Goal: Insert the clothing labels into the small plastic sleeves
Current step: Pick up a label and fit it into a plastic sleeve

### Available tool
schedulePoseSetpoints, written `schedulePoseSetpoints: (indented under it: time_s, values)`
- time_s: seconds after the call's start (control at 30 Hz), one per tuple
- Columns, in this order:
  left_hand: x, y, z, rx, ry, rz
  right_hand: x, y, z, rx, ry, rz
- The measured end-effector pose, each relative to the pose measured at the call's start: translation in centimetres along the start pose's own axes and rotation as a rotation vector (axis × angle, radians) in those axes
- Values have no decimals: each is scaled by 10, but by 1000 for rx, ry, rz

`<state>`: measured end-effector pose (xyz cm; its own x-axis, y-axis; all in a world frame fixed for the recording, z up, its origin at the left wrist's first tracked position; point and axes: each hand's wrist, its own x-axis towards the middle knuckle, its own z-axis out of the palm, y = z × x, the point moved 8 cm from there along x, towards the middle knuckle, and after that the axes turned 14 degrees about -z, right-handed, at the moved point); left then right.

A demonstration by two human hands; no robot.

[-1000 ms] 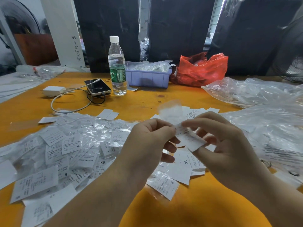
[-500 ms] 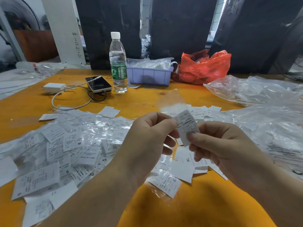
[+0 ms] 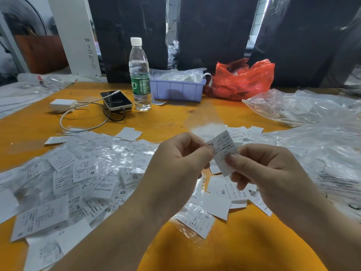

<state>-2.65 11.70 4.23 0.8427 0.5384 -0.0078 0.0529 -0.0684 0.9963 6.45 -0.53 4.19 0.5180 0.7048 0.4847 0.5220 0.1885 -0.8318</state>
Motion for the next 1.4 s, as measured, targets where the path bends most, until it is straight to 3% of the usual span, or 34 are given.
schedulePoseSetpoints:
  time_s: [0.73, 0.9, 1.4]
  values:
    - [0, 3, 4, -82, -99, -34, -1, -10, 8, 23, -49, -78]
    - [-1, 4, 4, -27, -58, 25, -2, -11, 10, 33, -56, -105]
    - [-3, 4, 7, -91, -111, 18, -3, -17, 4, 128, 40, -101]
